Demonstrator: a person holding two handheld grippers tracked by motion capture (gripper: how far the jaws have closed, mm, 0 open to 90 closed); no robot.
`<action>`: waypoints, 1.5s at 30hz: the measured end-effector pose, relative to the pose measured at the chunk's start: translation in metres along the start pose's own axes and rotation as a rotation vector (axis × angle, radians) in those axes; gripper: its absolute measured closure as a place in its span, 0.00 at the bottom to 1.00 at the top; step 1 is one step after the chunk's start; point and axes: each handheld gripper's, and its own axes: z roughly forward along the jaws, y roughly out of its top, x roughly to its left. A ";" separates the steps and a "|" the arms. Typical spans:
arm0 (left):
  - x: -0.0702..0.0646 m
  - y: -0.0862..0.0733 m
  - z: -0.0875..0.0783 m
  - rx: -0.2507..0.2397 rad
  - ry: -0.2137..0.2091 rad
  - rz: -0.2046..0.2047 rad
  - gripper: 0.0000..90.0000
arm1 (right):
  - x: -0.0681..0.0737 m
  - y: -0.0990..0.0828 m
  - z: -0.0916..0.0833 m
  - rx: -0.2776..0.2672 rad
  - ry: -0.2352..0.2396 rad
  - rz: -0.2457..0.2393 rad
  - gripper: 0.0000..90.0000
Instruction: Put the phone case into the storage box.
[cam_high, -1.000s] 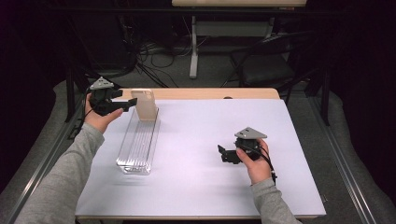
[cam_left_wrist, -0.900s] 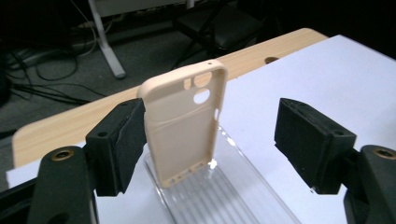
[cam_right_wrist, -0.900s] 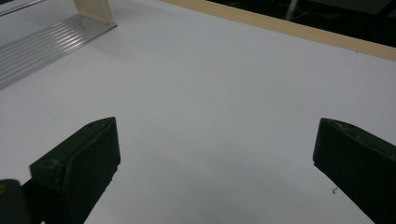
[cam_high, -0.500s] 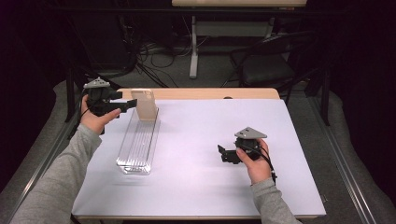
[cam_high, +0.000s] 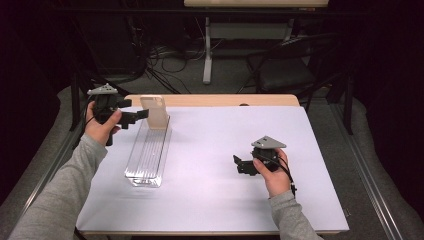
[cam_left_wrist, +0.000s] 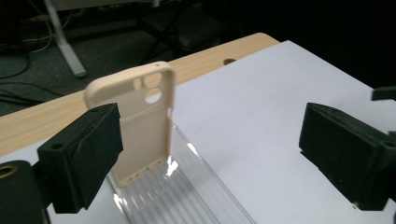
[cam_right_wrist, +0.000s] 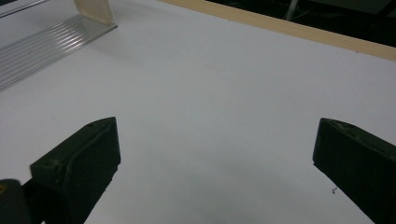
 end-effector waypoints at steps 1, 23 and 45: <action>-0.002 0.000 0.000 0.008 0.005 0.006 0.05 | 0.000 0.000 0.000 0.002 0.001 0.002 0.01; -0.030 0.003 0.002 0.067 -0.026 0.073 0.05 | 0.003 0.006 -0.004 -0.012 0.020 -0.016 0.00; -0.057 -0.002 -0.007 0.035 -0.087 0.103 0.05 | 0.009 0.021 -0.022 -0.043 0.090 0.005 0.00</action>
